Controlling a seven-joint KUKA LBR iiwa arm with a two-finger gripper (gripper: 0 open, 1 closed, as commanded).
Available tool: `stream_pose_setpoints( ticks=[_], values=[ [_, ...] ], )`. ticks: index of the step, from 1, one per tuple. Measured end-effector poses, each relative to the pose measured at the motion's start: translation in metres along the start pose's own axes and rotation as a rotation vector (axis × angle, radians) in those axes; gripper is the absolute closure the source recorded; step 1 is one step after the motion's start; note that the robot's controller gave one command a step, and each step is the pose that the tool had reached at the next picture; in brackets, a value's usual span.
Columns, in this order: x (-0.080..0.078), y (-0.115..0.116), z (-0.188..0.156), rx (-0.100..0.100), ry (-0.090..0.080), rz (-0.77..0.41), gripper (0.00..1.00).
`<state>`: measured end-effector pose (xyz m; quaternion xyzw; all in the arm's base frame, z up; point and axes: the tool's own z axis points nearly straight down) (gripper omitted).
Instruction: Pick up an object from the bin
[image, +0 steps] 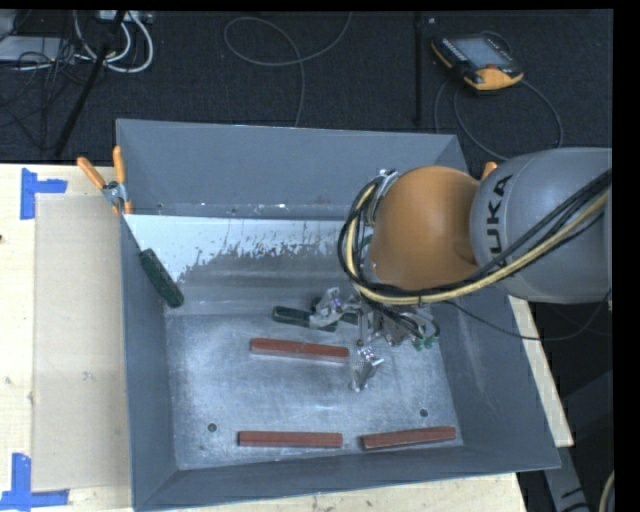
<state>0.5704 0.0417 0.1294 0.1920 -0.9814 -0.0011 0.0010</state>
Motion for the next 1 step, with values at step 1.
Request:
stream_pose_setpoints(
  ticks=[1],
  values=[
    [-0.0146,0.0975,0.0549,0.001,-0.011,0.030,1.00]
  ],
)
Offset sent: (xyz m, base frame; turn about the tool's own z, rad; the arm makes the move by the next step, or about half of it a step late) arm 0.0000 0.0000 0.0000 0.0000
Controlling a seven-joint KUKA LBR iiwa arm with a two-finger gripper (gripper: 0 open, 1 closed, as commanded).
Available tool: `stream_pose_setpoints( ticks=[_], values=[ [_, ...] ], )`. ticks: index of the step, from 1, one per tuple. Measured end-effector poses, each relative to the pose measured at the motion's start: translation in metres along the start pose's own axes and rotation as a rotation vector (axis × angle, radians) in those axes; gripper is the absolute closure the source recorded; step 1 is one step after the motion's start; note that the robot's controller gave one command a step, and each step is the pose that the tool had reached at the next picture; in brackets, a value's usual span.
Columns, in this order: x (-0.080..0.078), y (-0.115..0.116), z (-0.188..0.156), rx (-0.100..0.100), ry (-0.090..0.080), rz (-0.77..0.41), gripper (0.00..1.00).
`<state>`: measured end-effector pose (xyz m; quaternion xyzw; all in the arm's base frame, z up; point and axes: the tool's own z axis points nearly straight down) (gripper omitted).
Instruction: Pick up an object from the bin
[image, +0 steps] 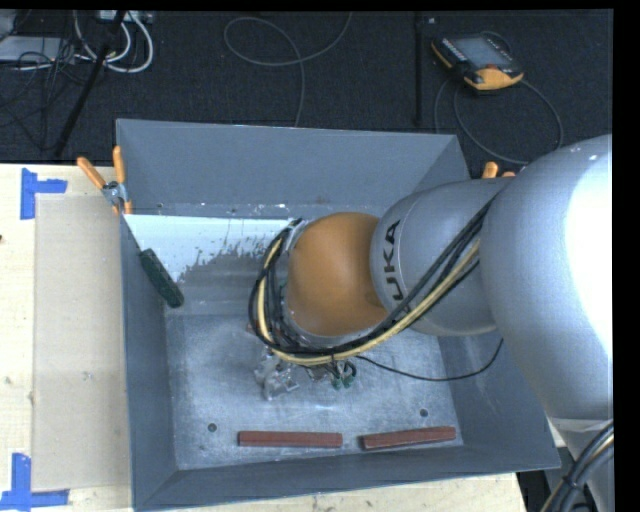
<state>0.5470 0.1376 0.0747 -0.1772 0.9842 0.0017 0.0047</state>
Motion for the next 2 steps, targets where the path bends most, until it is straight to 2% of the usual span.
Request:
stream_pose_setpoints(
  ticks=[1,2],
  values=[
    [0.000,0.000,0.000,0.000,0.000,0.000,1.00],
    [-0.005,0.007,-0.028,0.001,0.013,0.004,1.00]
  ],
)
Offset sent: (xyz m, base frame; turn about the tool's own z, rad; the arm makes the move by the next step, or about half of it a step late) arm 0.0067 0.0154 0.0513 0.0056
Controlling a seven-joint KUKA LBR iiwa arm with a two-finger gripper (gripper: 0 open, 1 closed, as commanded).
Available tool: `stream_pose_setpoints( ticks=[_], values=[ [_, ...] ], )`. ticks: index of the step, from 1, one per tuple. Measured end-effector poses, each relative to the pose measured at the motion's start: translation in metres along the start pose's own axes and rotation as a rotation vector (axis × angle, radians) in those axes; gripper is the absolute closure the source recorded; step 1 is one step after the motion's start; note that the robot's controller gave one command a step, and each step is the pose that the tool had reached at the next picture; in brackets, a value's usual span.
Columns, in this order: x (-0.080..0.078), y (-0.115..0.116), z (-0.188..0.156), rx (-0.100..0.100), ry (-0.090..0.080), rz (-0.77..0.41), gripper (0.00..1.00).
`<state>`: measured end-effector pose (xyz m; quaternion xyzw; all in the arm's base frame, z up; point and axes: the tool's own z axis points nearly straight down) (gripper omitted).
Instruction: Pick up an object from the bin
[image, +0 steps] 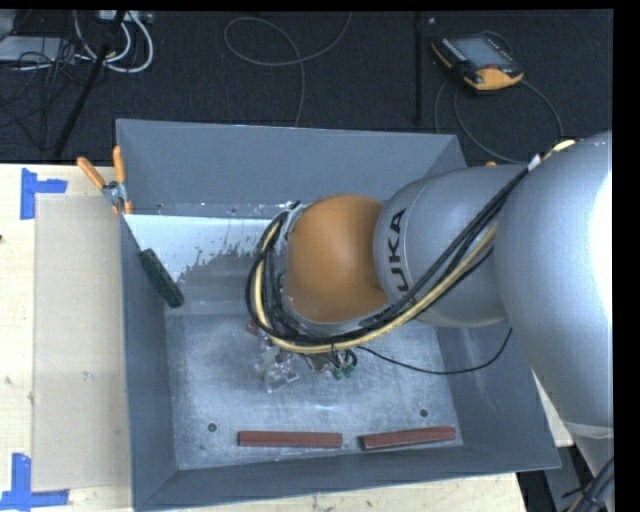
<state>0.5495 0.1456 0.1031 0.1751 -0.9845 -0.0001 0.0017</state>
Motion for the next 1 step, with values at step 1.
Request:
stream_pose_setpoints(
  ticks=[1],
  values=[
    [-0.0019,0.0016,-0.0237,0.001,-0.005,-0.003,0.00]
  ],
)
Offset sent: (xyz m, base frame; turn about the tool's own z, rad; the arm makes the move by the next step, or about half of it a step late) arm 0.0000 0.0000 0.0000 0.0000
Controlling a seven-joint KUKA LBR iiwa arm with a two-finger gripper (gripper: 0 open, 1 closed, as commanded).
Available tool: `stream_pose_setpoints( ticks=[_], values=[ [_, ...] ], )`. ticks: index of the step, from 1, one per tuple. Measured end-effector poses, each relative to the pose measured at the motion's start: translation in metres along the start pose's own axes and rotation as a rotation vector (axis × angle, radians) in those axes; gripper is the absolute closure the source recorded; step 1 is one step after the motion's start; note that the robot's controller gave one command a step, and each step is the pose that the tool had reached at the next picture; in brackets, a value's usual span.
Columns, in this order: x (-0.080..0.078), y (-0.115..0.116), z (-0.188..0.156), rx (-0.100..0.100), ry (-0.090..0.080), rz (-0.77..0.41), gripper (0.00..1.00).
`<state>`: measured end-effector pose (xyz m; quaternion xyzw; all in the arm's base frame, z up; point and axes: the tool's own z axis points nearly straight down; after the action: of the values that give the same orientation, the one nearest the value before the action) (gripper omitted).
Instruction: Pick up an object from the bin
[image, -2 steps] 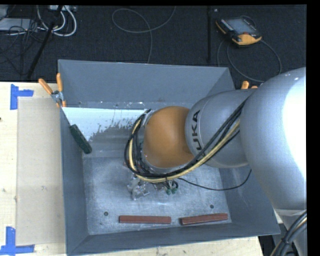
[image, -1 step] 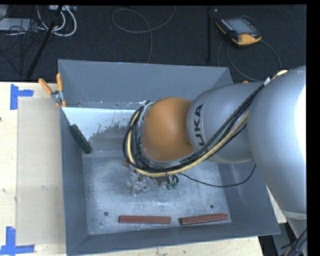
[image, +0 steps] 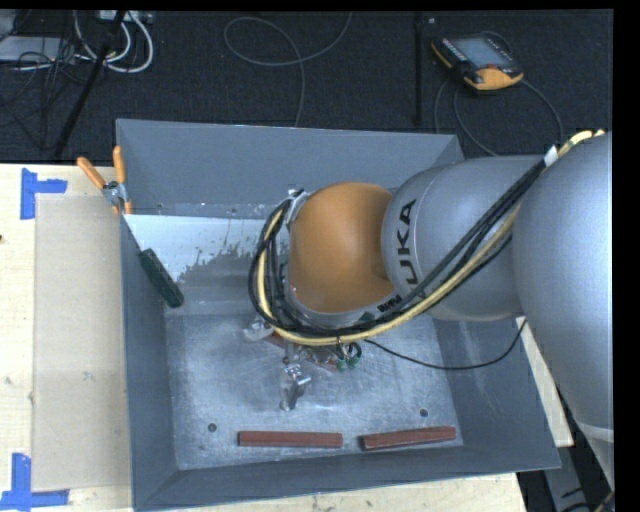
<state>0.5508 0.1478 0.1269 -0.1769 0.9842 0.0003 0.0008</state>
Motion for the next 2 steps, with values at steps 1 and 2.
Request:
stream_pose_setpoints(
  ticks=[1,2],
  values=[
    [0.002,-0.001,0.010,0.000,0.003,-0.002,0.00],
    [0.041,0.012,0.023,-0.001,0.002,-0.034,0.00]
  ],
)
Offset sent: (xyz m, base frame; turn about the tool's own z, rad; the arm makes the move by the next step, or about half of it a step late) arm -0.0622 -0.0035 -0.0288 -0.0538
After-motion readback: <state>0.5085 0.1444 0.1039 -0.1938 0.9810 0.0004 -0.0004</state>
